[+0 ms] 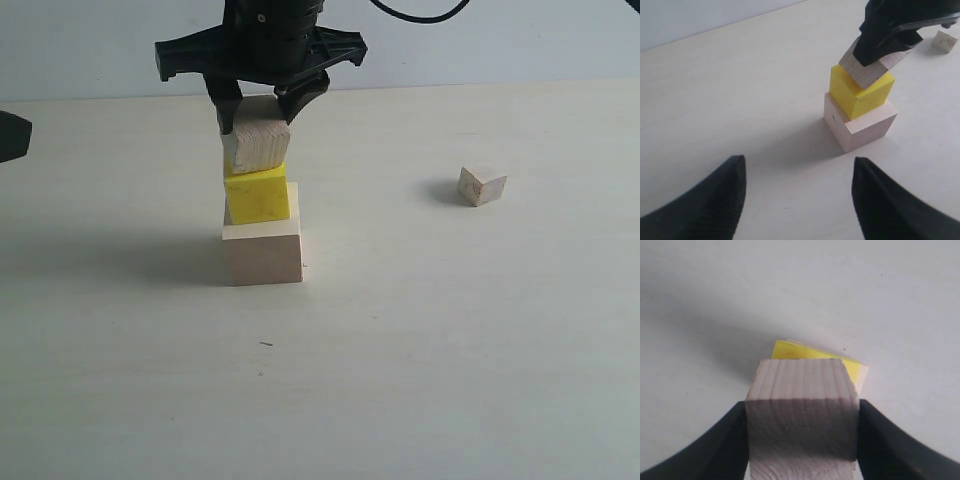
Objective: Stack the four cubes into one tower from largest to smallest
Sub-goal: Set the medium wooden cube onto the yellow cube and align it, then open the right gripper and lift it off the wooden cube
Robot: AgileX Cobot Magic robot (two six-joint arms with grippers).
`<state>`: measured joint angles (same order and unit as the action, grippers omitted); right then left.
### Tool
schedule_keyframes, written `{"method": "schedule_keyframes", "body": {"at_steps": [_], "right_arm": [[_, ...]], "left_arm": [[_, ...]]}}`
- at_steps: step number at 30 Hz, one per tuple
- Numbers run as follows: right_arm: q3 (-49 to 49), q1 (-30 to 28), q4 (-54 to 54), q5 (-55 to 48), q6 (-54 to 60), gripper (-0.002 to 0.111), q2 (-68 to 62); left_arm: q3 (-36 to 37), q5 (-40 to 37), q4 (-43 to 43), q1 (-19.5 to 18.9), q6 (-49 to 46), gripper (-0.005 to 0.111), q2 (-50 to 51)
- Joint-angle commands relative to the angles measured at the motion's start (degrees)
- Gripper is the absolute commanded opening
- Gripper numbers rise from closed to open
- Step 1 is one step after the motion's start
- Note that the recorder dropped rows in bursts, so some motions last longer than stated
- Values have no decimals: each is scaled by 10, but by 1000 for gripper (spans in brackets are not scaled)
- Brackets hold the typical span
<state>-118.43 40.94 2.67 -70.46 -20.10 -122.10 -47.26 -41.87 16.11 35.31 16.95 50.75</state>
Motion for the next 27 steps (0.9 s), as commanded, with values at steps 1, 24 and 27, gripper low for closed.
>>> {"method": "schedule_keyframes", "body": {"at_steps": [1, 24, 27], "right_arm": [[2, -1, -1, 5, 0, 38, 0], [2, -1, -18, 5, -10, 61, 0], [2, -1, -15, 5, -9, 61, 0]], "left_arm": [[1, 2, -2, -1, -3, 61, 0], [1, -14, -2, -1, -3, 61, 0], [1, -14, -2, -1, -3, 61, 0]]}}
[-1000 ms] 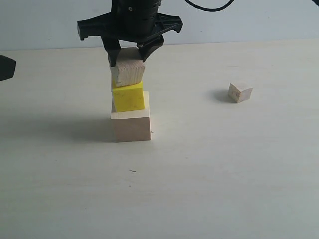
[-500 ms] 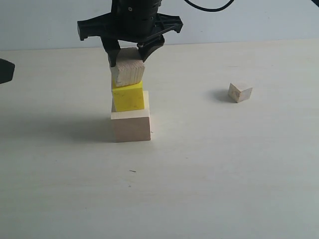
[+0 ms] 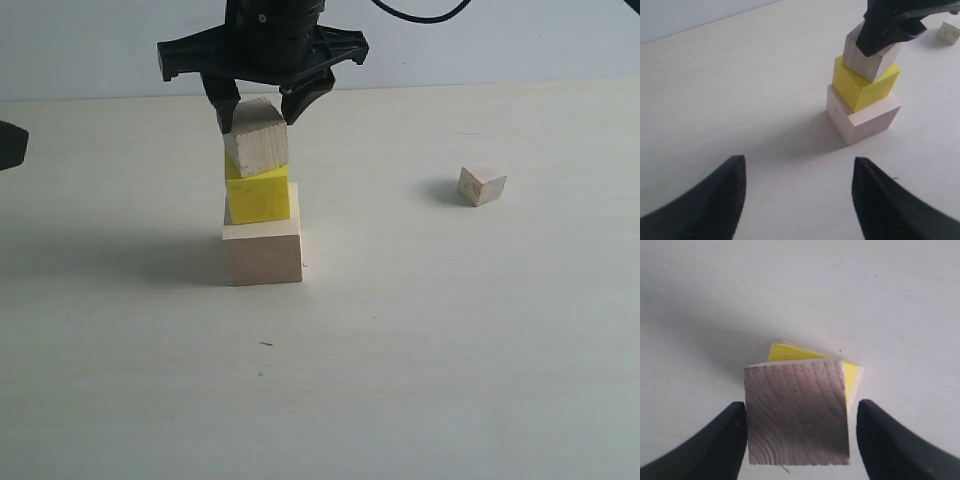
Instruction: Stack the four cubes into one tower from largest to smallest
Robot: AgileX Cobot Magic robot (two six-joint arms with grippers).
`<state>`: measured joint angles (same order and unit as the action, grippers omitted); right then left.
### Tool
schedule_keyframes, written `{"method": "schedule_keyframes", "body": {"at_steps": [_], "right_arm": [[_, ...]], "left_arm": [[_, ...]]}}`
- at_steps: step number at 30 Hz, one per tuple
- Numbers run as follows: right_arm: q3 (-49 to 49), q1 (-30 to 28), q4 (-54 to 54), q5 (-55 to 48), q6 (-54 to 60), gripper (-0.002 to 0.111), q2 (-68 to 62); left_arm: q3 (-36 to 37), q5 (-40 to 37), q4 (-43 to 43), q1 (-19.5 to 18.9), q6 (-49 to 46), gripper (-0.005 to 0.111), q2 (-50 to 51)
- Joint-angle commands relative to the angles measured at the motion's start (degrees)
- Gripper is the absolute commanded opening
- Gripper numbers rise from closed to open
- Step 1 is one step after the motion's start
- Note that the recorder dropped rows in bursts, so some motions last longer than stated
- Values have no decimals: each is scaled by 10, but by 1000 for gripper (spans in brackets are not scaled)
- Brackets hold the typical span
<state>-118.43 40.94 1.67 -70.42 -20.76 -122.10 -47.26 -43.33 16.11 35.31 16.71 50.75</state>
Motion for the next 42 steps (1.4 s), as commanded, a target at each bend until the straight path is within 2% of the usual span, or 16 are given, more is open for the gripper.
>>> {"method": "schedule_keyframes", "body": {"at_steps": [1, 7, 16, 19, 22, 25, 26, 27, 29, 33, 42], "right_arm": [[2, -1, 0, 5, -2, 61, 0], [2, -1, 24, 5, -2, 61, 1], [-54, -1, 20, 5, -2, 61, 1], [-54, -1, -24, 5, -2, 57, 6], [-54, -1, -53, 5, -2, 42, 17], [-54, -1, -85, 5, 9, 19, 35], [-54, -1, -117, 5, 28, 4, 45], [-54, -1, -130, 5, 30, 0, 50], [-48, -5, -144, 5, 34, 0, 64], [-15, -27, -139, 5, 43, 0, 85], [153, -103, -139, 5, 43, 0, 193]], "left_arm": [[1, 1, -2, -1, 0, 61, 0], [1, -2, -2, -1, 0, 61, 0], [1, -7, -2, -1, 0, 61, 0], [1, -10, -2, -1, 0, 61, 0], [1, -10, -2, -1, 0, 61, 0], [1, 3, -2, -1, 0, 61, 0], [1, 15, -2, -1, 0, 60, 0], [1, 23, -2, -1, 0, 59, 0], [1, 29, -2, -1, 0, 56, 4], [1, 27, -2, -1, 0, 38, 26], [1, 52, 11, -1, 0, 0, 72]]}}
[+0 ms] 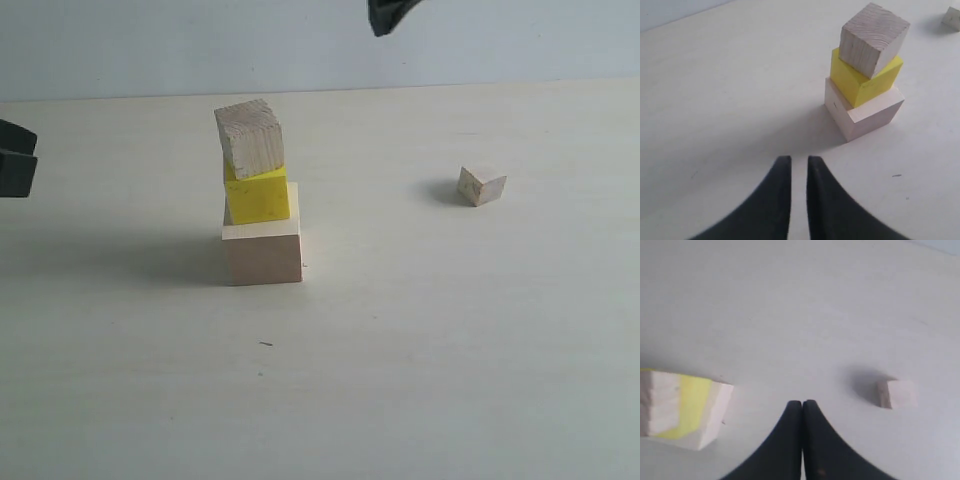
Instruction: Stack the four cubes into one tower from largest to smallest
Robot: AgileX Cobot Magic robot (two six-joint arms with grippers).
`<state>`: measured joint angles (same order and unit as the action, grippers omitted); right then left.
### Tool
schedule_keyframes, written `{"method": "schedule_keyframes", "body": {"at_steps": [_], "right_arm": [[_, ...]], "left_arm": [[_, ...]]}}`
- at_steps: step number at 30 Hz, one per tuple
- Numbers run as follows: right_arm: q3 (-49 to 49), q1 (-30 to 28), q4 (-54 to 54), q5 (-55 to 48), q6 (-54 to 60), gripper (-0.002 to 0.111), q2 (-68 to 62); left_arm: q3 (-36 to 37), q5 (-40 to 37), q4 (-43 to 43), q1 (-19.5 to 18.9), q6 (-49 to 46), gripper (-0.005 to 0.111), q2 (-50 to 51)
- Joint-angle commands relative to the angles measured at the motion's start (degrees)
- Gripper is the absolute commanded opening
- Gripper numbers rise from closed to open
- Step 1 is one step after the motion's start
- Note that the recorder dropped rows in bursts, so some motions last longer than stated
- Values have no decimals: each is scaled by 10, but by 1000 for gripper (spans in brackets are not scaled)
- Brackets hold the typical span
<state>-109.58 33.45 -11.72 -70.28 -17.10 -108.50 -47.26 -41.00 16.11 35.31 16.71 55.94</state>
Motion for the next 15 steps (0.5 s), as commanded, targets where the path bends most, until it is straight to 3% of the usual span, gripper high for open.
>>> {"method": "schedule_keyframes", "body": {"at_steps": [1, 8, 15], "right_arm": [[86, -34, -5, 10, 6, 0, 70], [196, -82, 42, 75, 58, 0, 148], [264, -99, 201, 142, 154, 0, 159]], "left_arm": [[1, 38, 14, -1, 0, 0, 27], [1, 96, 17, -1, 12, 0, 88], [0, 160, 11, -23, 36, 0, 152]]}}
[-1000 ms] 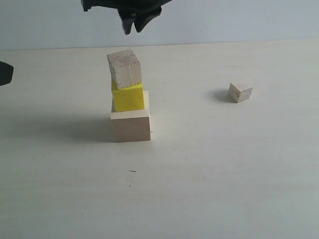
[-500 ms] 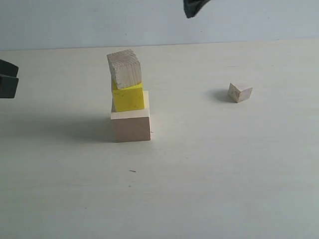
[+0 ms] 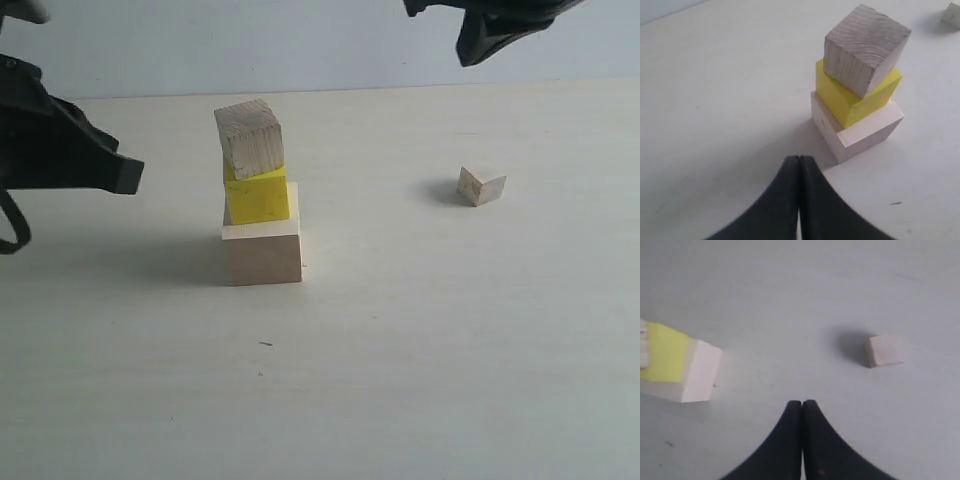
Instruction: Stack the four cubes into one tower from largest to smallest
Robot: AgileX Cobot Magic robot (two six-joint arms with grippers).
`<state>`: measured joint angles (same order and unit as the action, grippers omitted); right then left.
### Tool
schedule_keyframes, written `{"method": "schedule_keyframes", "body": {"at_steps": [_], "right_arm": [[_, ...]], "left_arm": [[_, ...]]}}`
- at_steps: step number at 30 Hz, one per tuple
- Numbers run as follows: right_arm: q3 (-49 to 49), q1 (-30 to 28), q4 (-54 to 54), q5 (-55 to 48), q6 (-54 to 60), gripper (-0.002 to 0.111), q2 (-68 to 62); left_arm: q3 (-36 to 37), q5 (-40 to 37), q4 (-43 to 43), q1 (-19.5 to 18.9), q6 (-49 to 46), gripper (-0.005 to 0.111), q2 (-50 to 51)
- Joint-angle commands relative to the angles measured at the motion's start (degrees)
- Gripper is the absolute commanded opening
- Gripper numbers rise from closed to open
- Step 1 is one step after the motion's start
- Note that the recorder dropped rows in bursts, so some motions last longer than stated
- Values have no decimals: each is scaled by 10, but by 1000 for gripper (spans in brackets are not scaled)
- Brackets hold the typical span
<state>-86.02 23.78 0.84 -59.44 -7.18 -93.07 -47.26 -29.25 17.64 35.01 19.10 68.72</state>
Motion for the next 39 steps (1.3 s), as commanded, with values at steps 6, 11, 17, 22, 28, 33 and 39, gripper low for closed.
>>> {"method": "schedule_keyframes", "body": {"at_steps": [6, 11, 17, 22, 28, 33, 39], "right_arm": [[64, -3, 111, 57, 78, 0, 4], [65, -3, 115, 69, 72, 0, 4], [65, -1, 237, 100, 123, 0, 3], [65, -1, 311, 114, 155, 0, -15], [65, -1, 327, 114, 177, 0, -63], [65, -1, 399, 114, 241, 0, -87], [63, -1, 421, 122, 262, 0, -98]], "left_arm": [[0, 97, -16, -70, -35, 0, 30], [0, 128, -87, -101, -142, 0, 40], [0, 181, -93, -112, -161, 0, 61], [-1, 222, -93, -111, -159, 0, 88], [-21, 225, -99, -110, -155, 0, 113], [-43, 225, -116, -109, -155, 0, 122], [-49, 222, -124, -103, -155, 0, 133]]}}
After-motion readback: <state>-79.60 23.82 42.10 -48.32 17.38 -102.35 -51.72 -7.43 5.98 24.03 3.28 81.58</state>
